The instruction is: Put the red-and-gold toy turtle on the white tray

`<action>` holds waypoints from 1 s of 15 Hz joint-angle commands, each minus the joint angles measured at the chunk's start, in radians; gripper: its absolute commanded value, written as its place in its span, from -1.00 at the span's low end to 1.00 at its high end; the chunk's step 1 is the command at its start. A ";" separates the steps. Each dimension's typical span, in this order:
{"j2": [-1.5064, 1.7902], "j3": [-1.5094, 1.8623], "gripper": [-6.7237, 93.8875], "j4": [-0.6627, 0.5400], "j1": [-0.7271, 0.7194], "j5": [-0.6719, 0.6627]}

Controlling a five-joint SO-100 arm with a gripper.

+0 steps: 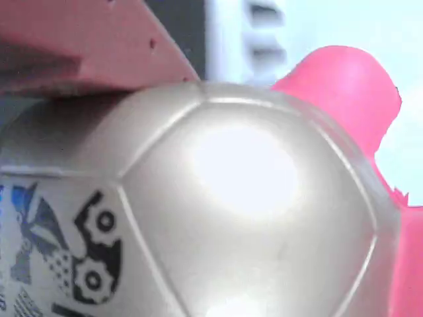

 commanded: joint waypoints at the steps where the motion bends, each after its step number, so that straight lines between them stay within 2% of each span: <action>1: -0.037 -0.169 -0.87 -0.044 -0.060 -0.156; 4: -0.149 -0.239 -0.87 -0.044 -0.087 -0.249; 12: -0.316 -0.264 -0.85 -0.046 -0.083 -0.314; 15: -0.336 -0.284 -0.59 -0.046 -0.103 -0.314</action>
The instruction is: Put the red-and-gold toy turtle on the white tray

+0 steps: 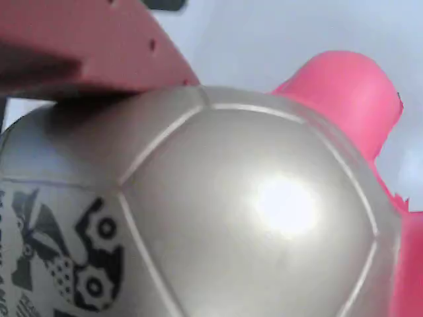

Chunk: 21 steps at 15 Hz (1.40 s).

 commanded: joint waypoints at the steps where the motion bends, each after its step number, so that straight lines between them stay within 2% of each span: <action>1: 0.044 -0.060 -0.43 0.002 -0.032 -0.008; 2: 0.041 -0.060 -0.24 0.002 -0.037 -0.008; 3: 0.040 -0.060 -0.19 0.002 -0.041 -0.002; 5: 0.040 -0.035 0.11 0.002 -0.044 0.009; 7: 0.046 -0.002 0.31 0.003 -0.048 0.009; 15: 0.198 0.118 0.31 -0.028 -0.058 0.021; 17: 0.284 0.117 0.21 -0.026 -0.058 0.014; 18: 0.334 0.114 0.10 -0.026 -0.058 0.012; 19: 0.385 0.114 -0.06 -0.028 -0.054 0.012; 20: 0.433 0.118 -0.35 -0.028 -0.049 0.017; 21: 0.474 0.130 -0.56 -0.028 -0.041 0.025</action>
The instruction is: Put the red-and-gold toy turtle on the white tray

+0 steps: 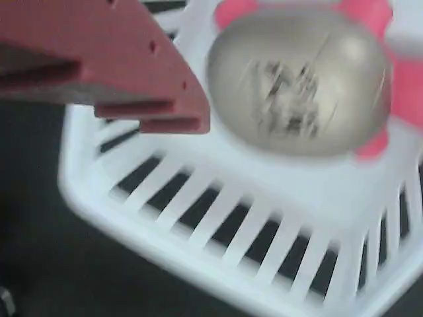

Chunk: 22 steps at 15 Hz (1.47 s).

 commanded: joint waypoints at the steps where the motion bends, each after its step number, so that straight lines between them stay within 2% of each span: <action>1: 0.206 0.015 -0.71 0.009 0.012 0.014; 3: 0.354 0.129 -0.86 -0.054 0.049 0.046; 5: 0.607 0.364 -0.86 -0.202 0.109 0.101; 7: 0.793 0.561 -0.86 -0.270 0.186 0.135; 10: 1.135 1.065 -0.86 -0.479 0.268 0.120; 12: 1.318 1.350 -0.86 -0.558 0.310 0.115; 14: 1.443 1.560 -0.86 -0.588 0.333 0.107; 17: 1.669 1.815 -0.86 -0.569 0.314 0.118; 22: 1.990 2.045 -0.87 -0.449 0.311 0.135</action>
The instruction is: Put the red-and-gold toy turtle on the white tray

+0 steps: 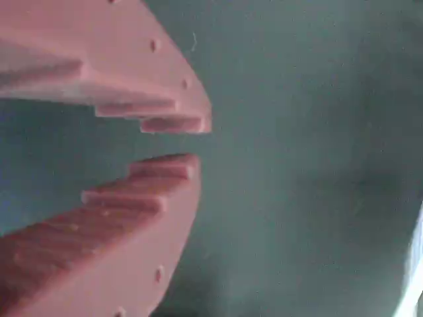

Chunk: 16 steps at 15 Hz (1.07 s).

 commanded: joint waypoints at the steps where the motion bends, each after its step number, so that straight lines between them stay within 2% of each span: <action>1: 0.124 0.044 -0.87 0.061 -0.006 0.011; 6: 0.138 0.041 -0.87 0.178 -0.026 0.023; 16: 0.140 0.041 -0.86 0.178 -0.035 0.012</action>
